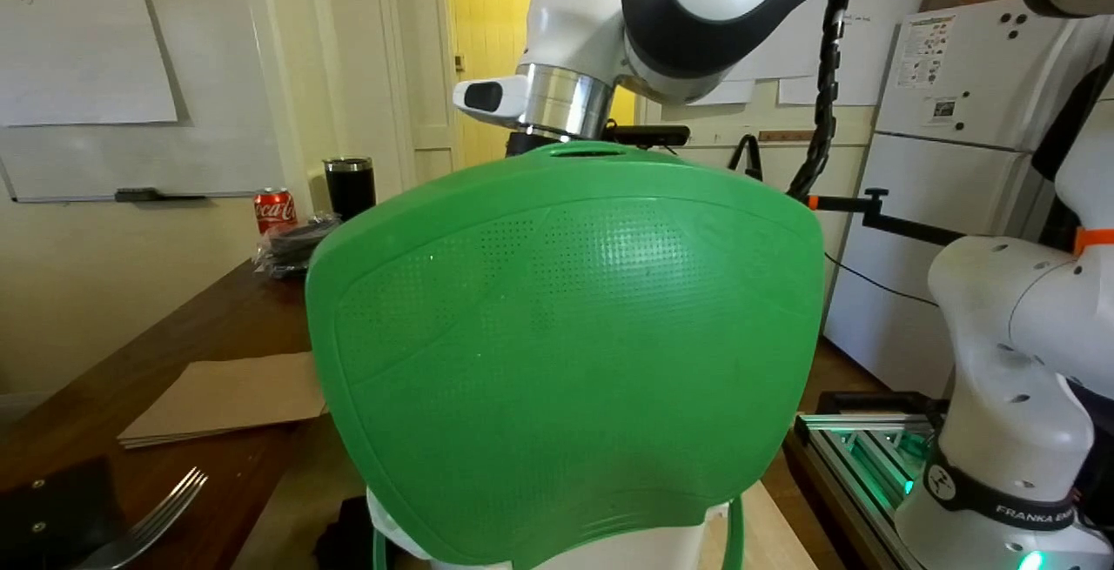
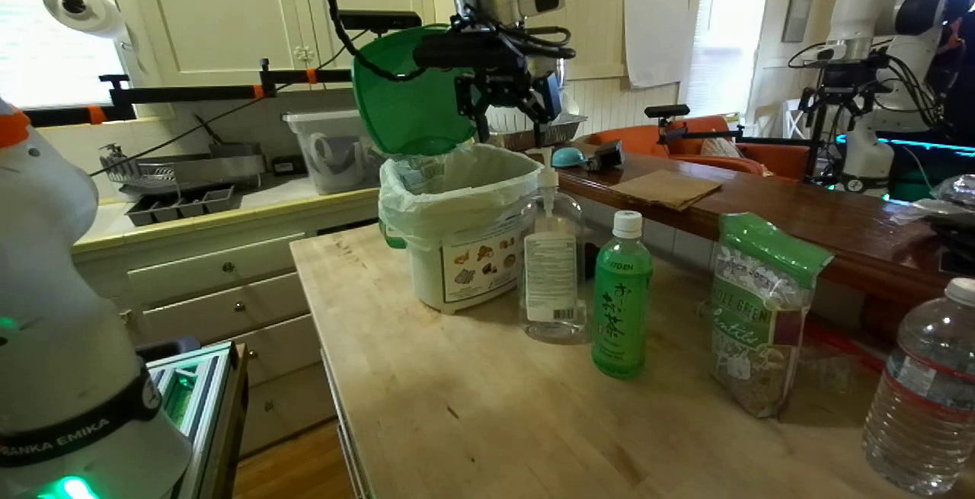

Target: Pick up the object from the box and put it on the table

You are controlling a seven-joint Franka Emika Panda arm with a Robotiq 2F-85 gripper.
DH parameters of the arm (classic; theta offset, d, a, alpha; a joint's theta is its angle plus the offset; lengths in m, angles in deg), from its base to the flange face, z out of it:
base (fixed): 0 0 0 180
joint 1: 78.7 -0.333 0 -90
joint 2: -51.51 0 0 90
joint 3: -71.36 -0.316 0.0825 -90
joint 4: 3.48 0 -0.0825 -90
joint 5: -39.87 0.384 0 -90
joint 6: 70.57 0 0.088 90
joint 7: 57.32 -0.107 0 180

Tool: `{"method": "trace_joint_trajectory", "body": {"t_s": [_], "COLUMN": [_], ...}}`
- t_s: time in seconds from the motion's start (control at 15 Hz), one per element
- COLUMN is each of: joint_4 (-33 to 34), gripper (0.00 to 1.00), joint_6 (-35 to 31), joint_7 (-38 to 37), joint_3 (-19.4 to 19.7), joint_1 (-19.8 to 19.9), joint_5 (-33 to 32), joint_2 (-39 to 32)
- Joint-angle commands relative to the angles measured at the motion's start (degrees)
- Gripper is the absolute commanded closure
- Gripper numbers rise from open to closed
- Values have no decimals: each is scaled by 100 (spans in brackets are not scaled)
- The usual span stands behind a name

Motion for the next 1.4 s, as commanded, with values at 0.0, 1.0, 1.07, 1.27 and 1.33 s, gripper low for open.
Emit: {"method": "trace_joint_trajectory", "body": {"t_s": [0.0,1.0,1.07,1.27,1.33], "joint_4": [123,31,59,137,146], "gripper": [0,0,0,0,0], "joint_6": [183,220,254,430,539], "joint_7": [289,-244,-146,5,58], "joint_3": [0,-214,-207,-225,-248], "joint_1": [70,253,197,87,43], "joint_5": [71,-1161,-1032,-832,-774], "joint_2": [-110,228,199,73,36]}}
